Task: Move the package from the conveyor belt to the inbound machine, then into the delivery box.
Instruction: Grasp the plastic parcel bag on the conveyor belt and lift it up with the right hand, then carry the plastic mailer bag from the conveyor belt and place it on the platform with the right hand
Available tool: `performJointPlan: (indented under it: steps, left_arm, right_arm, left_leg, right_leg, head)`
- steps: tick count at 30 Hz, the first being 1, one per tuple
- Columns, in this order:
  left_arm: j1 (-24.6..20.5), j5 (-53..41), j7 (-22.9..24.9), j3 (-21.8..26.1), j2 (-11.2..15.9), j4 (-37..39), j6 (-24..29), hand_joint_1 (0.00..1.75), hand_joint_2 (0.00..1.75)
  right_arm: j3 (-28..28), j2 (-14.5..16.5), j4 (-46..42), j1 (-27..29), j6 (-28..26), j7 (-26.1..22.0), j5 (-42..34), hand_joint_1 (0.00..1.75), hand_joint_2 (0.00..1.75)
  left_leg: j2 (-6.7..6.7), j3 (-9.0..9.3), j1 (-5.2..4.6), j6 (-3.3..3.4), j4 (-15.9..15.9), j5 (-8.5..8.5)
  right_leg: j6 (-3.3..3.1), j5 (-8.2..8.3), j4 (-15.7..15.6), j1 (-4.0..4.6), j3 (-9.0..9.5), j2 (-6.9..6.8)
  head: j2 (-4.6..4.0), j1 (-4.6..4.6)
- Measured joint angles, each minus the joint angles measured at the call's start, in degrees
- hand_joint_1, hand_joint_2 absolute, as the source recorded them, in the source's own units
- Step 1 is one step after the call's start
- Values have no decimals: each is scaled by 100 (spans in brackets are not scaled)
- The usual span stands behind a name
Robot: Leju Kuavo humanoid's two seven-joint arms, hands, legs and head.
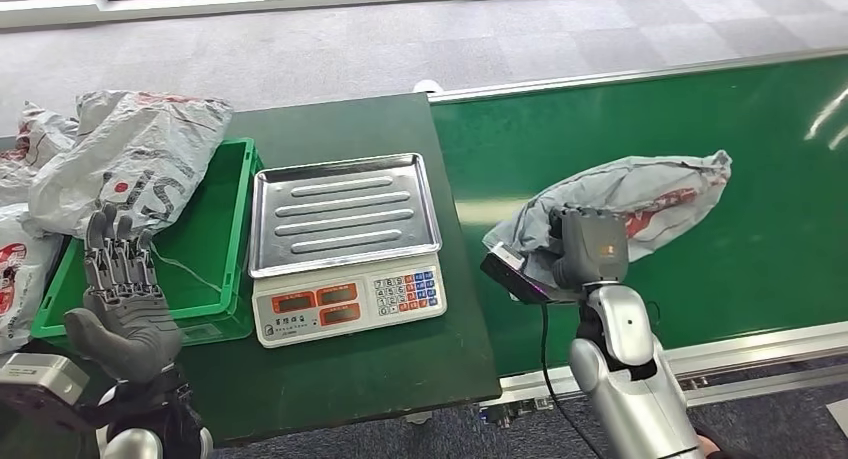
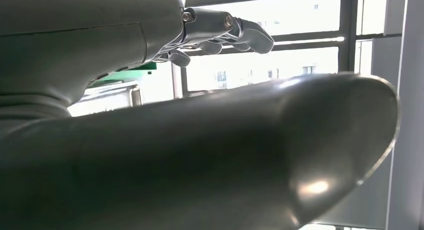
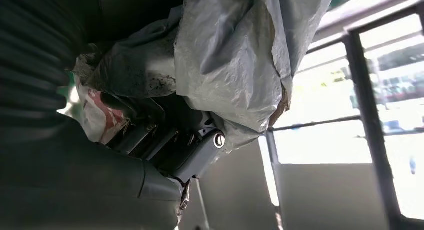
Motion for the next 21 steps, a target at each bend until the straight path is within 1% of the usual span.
performJointPlan:
  steps: [6,9,14,16,18,21]
  left_arm:
    - [-93,107,-55,-12,2,150,-15,0,0]
    - [-95,110,-64,-12,3,192,-13,0,0]
    - [-97,139,-73,-12,7,225,-10,0,0]
    - [-108,179,-85,-14,11,248,-14,0,0]
    - [-135,236,-107,-16,16,280,-18,0,0]
    - [-182,350,-130,-20,27,333,-18,0,0]
  right_arm:
    - [849,35,-41,-1002,106,51,236,175,175]
    - [1030,47,-41,-1218,120,86,242,175,175]
    - [1174,48,-40,-1352,122,102,278,175,175]
    - [1303,60,-13,-1560,171,89,327,175,175]
    - [1493,107,71,-1882,285,28,312,175,175]
    - [1809,257,262,-2255,405,-137,178,175,175]
  left_leg:
    - [-1,2,1,-3,0,11]
    - [-6,0,1,-3,0,11]
    - [-10,-7,0,-2,0,11]
    - [-5,-13,0,-2,0,11]
    - [0,-12,1,-3,0,13]
    - [-3,-10,6,-6,-1,18]
  right_leg:
    - [-1,1,1,2,-2,-2]
    - [-1,1,1,2,0,-8]
    - [-1,2,1,0,-2,-8]
    - [-3,6,1,-1,-9,-5]
    - [-6,9,1,1,-13,-1]
    - [-7,9,2,8,-13,-2]
  head:
    - [0,-1]
    - [0,0]
    - [0,1]
    - [0,0]
    - [0,-1]
    - [0,-1]
